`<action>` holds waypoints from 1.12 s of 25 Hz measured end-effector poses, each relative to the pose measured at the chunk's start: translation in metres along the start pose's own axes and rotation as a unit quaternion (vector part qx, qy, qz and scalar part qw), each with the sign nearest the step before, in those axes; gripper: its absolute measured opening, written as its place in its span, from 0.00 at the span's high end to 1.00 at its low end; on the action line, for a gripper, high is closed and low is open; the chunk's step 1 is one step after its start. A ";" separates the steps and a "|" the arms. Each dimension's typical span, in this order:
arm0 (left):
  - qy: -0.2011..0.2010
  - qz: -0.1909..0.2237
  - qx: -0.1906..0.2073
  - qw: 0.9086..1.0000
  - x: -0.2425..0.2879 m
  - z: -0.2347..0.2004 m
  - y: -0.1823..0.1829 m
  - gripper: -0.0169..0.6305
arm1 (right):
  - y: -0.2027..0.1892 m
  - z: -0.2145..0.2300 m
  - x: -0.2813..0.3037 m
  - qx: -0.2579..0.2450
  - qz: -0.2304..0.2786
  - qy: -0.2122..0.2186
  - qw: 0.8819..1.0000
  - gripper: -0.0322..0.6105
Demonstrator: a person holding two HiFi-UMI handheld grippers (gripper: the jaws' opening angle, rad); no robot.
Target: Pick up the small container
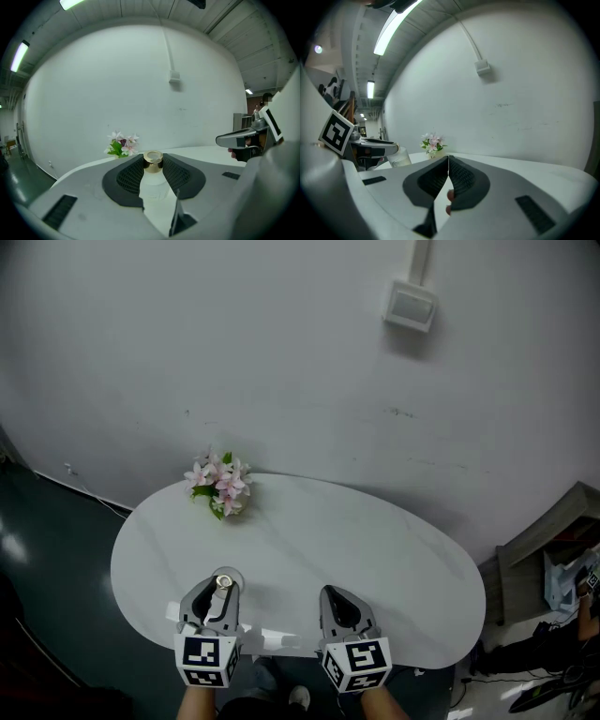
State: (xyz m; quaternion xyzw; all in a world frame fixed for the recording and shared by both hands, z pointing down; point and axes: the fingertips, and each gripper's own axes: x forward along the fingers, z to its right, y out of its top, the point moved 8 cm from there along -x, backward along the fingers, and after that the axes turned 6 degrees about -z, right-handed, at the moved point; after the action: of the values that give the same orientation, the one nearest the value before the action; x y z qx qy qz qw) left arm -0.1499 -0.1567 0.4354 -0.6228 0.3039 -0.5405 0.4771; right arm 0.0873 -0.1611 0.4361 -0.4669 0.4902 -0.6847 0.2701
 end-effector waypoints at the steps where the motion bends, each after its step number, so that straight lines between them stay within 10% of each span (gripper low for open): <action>1: 0.003 0.003 0.000 1.000 -0.004 0.000 0.002 0.77 | 0.002 -0.002 -0.002 -0.003 0.003 0.002 1.000 0.85; 28: 0.036 0.049 0.017 0.998 -0.076 0.019 0.049 0.77 | 0.042 -0.019 -0.056 -0.033 0.051 0.031 0.998 0.85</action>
State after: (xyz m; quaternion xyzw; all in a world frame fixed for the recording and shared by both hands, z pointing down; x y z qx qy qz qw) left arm -0.1426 -0.1011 0.3613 -0.5794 0.3417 -0.5437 0.5019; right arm 0.0894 -0.1225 0.3751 -0.4285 0.5441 -0.6676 0.2733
